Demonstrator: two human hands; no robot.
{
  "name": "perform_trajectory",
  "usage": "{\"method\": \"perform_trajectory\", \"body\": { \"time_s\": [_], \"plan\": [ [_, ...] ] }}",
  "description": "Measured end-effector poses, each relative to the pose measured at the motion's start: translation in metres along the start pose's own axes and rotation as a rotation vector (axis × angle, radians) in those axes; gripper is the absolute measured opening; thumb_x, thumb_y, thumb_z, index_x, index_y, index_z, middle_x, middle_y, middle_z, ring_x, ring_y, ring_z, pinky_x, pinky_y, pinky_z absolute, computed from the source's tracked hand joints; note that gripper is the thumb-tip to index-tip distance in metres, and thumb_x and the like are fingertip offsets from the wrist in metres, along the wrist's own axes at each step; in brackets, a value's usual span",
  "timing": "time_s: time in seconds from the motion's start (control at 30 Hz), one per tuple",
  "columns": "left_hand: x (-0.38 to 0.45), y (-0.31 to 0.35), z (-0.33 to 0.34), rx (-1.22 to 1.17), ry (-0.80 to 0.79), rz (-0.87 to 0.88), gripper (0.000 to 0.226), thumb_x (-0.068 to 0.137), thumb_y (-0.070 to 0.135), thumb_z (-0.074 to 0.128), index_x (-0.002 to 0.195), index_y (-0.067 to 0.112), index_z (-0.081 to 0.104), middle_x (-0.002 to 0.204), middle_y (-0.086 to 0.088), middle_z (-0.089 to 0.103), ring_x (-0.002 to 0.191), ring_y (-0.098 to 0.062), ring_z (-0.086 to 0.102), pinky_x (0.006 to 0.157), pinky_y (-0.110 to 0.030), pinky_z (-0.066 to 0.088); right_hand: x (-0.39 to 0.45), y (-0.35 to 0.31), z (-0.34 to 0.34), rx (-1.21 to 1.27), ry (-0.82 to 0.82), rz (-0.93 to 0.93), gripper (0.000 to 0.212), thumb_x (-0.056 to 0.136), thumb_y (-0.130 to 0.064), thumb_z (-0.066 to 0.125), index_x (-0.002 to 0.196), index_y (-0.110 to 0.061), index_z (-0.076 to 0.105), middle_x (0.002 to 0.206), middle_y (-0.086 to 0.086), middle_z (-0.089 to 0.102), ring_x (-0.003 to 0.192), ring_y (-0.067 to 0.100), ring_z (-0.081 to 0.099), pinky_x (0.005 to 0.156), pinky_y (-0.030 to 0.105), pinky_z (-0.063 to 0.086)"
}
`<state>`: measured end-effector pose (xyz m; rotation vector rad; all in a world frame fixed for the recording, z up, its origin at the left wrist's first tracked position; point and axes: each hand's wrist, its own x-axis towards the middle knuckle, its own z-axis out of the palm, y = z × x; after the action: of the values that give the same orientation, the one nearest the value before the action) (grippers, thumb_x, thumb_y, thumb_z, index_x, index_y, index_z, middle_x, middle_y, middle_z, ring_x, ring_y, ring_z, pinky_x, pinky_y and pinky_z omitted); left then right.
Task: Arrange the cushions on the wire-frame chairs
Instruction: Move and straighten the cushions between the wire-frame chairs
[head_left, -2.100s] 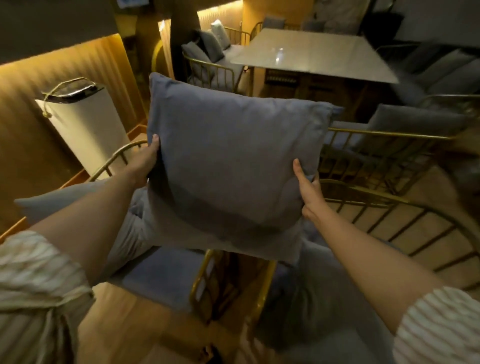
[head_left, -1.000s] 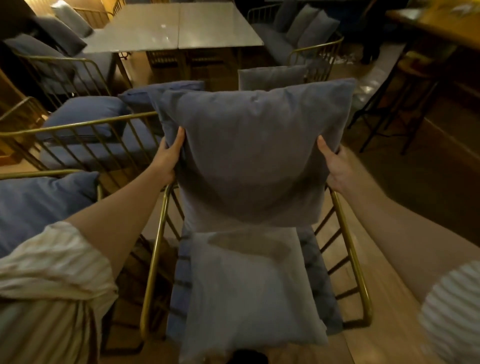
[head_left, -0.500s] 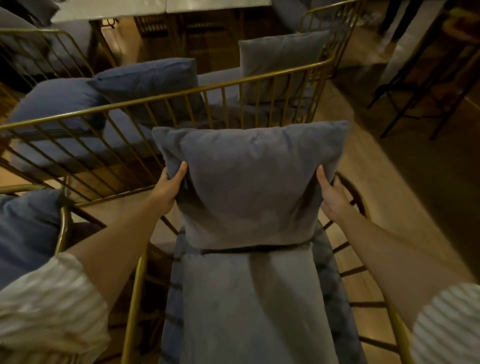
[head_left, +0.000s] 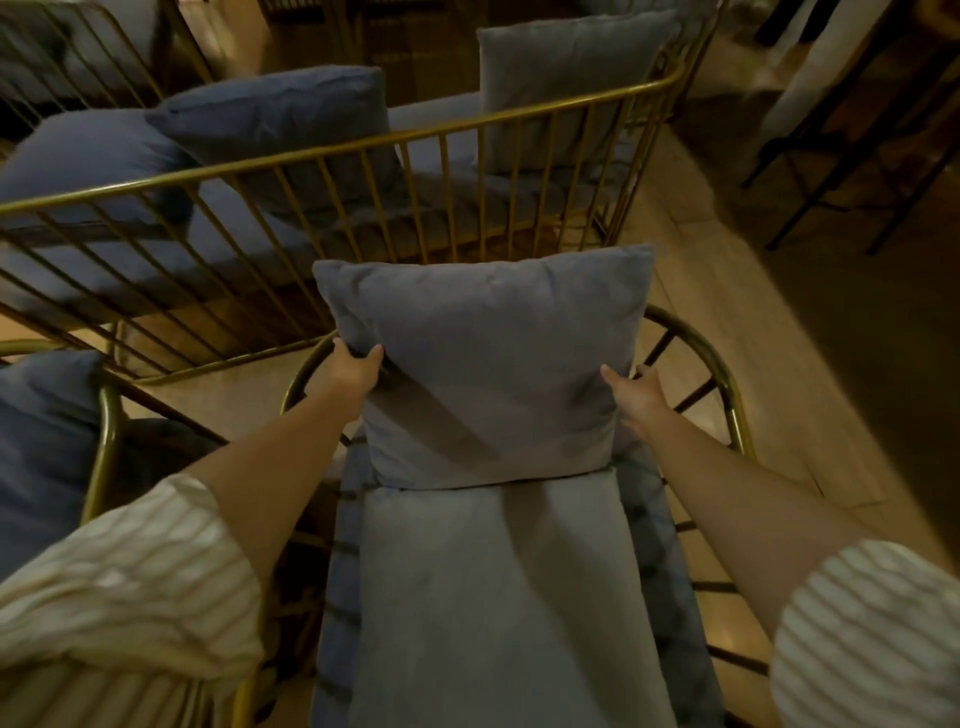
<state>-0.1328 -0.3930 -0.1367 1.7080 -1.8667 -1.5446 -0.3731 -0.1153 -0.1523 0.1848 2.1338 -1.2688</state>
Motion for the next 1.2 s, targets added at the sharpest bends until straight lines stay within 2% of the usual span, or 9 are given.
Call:
{"method": "perform_trajectory", "body": {
  "time_s": [0.07, 0.17, 0.23, 0.4, 0.53, 0.7, 0.93, 1.1, 1.2],
  "plan": [
    [-0.023, -0.006, -0.003, 0.189, 0.003, 0.07, 0.073, 0.089, 0.039, 0.064, 0.149, 0.02, 0.027, 0.149, -0.014, 0.043, 0.132, -0.039, 0.045, 0.108, -0.055, 0.04, -0.02, 0.004, -0.007, -0.112, -0.012, -0.002, 0.086, 0.093, -0.038, 0.067, 0.158, -0.01, 0.017, 0.159, 0.017, 0.035, 0.142, 0.04, 0.041, 0.114, 0.052, 0.041],
    [-0.064, -0.015, -0.005, 0.483, -0.02, 0.2, 0.087, 0.089, 0.041, 0.065, 0.155, 0.019, 0.012, 0.161, -0.014, 0.017, 0.147, -0.038, 0.015, 0.118, -0.052, 0.024, -0.056, 0.014, -0.019, -0.315, -0.08, -0.057, 0.09, 0.093, -0.038, 0.068, 0.159, -0.008, 0.014, 0.161, 0.018, 0.032, 0.143, 0.04, 0.039, 0.112, 0.047, 0.04],
    [-0.097, -0.02, -0.01, 0.573, -0.072, 0.286, 0.086, 0.09, 0.041, 0.063, 0.155, 0.018, 0.011, 0.164, -0.012, 0.009, 0.15, -0.035, 0.003, 0.12, -0.051, 0.015, -0.086, 0.024, -0.027, -0.482, -0.141, -0.135, 0.088, 0.094, -0.037, 0.067, 0.158, -0.006, 0.015, 0.158, 0.018, 0.038, 0.14, 0.04, 0.043, 0.11, 0.048, 0.043],
    [-0.18, -0.039, -0.033, 0.796, -0.128, 0.489, 0.075, 0.095, 0.036, 0.056, 0.155, 0.017, 0.015, 0.163, -0.012, 0.014, 0.15, -0.032, 0.004, 0.122, -0.047, 0.004, -0.165, 0.051, -0.046, -0.854, -0.15, -0.347, 0.07, 0.09, -0.042, 0.068, 0.148, -0.014, 0.04, 0.147, 0.014, 0.051, 0.132, 0.037, 0.051, 0.106, 0.046, 0.047],
    [-0.227, -0.075, -0.062, 0.84, -0.102, 0.414, 0.081, 0.095, 0.043, 0.054, 0.154, 0.009, 0.011, 0.164, -0.013, 0.009, 0.151, -0.03, 0.001, 0.121, -0.041, 0.002, -0.223, 0.069, -0.051, -0.989, -0.165, -0.438, 0.069, 0.092, -0.046, 0.061, 0.148, -0.014, 0.04, 0.151, 0.015, 0.046, 0.137, 0.037, 0.045, 0.11, 0.052, 0.042],
    [-0.28, -0.128, -0.122, 0.815, -0.026, 0.307, 0.09, 0.09, 0.049, 0.059, 0.155, 0.011, 0.01, 0.164, -0.01, 0.007, 0.151, -0.033, 0.0, 0.121, -0.045, 0.009, -0.297, 0.088, -0.03, -1.021, -0.164, -0.536, 0.085, 0.096, -0.049, 0.059, 0.159, -0.013, 0.015, 0.166, 0.011, 0.02, 0.152, 0.035, 0.021, 0.121, 0.056, 0.023],
    [-0.343, -0.212, -0.227, 0.76, 0.091, 0.166, 0.087, 0.089, 0.051, 0.06, 0.154, 0.014, 0.016, 0.164, -0.009, 0.012, 0.15, -0.033, 0.009, 0.119, -0.055, 0.019, -0.382, 0.095, 0.039, -1.151, -0.28, -0.68, 0.086, 0.095, -0.049, 0.059, 0.159, -0.012, 0.014, 0.167, 0.009, 0.016, 0.152, 0.033, 0.02, 0.121, 0.055, 0.021],
    [-0.365, -0.271, -0.314, 0.773, 0.107, 0.057, 0.089, 0.088, 0.058, 0.057, 0.154, 0.013, 0.017, 0.163, -0.011, 0.015, 0.15, -0.034, 0.01, 0.118, -0.056, 0.018, -0.437, 0.091, 0.104, -1.098, -0.432, -0.786, 0.097, 0.094, -0.048, 0.061, 0.161, -0.022, -0.003, 0.168, 0.009, 0.017, 0.151, 0.038, 0.023, 0.119, 0.059, 0.023],
    [-0.376, -0.297, -0.36, 0.707, 0.176, 0.029, 0.085, 0.085, 0.056, 0.061, 0.15, 0.012, 0.03, 0.158, -0.016, 0.027, 0.144, -0.039, 0.026, 0.113, -0.058, 0.028, -0.469, 0.089, 0.15, -1.08, -0.489, -0.813, 0.099, 0.093, -0.046, 0.064, 0.16, -0.028, -0.007, 0.166, 0.011, 0.023, 0.15, 0.038, 0.027, 0.118, 0.06, 0.023]
  ]
}}
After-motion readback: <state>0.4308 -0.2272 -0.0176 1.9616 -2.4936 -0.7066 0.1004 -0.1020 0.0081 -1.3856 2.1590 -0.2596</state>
